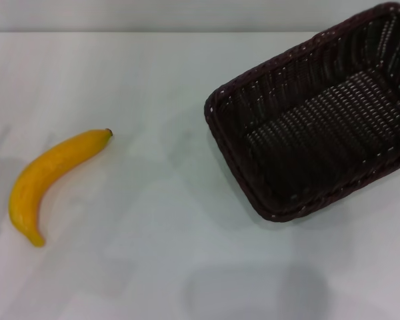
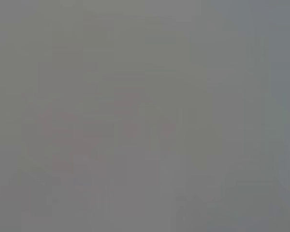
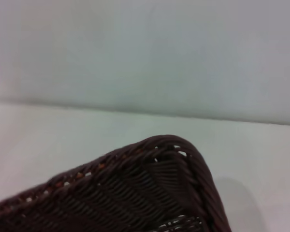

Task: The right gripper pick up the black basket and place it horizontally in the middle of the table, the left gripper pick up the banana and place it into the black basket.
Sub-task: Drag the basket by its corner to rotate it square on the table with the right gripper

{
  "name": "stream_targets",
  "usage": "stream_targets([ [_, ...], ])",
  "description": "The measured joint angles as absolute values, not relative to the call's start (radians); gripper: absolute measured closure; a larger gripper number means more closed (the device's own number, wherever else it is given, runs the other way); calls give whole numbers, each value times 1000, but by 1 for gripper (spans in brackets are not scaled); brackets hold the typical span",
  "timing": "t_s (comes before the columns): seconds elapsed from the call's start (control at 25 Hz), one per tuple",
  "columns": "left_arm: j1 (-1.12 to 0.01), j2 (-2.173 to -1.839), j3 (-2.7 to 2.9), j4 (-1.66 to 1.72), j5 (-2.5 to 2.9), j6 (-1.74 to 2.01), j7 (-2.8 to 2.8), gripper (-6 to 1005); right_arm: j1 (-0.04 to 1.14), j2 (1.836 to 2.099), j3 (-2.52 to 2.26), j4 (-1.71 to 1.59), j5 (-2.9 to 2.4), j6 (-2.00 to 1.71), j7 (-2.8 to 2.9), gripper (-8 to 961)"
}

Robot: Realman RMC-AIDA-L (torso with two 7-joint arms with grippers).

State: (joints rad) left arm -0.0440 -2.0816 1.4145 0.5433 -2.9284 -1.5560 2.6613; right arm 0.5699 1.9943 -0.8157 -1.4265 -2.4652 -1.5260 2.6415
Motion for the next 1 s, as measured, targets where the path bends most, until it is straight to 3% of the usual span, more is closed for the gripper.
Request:
stream_targets([
  [0.6,-52,-2082,1411,541,-2928,-1545,2661,128,487,1981,-637,-1430,-2236,-1583,2676,807],
  [1.0,-54,-2082,1411,540,-2928,-1545,2660,129,395,2013,-654,-1424,-2098,-1561,2694,807],
])
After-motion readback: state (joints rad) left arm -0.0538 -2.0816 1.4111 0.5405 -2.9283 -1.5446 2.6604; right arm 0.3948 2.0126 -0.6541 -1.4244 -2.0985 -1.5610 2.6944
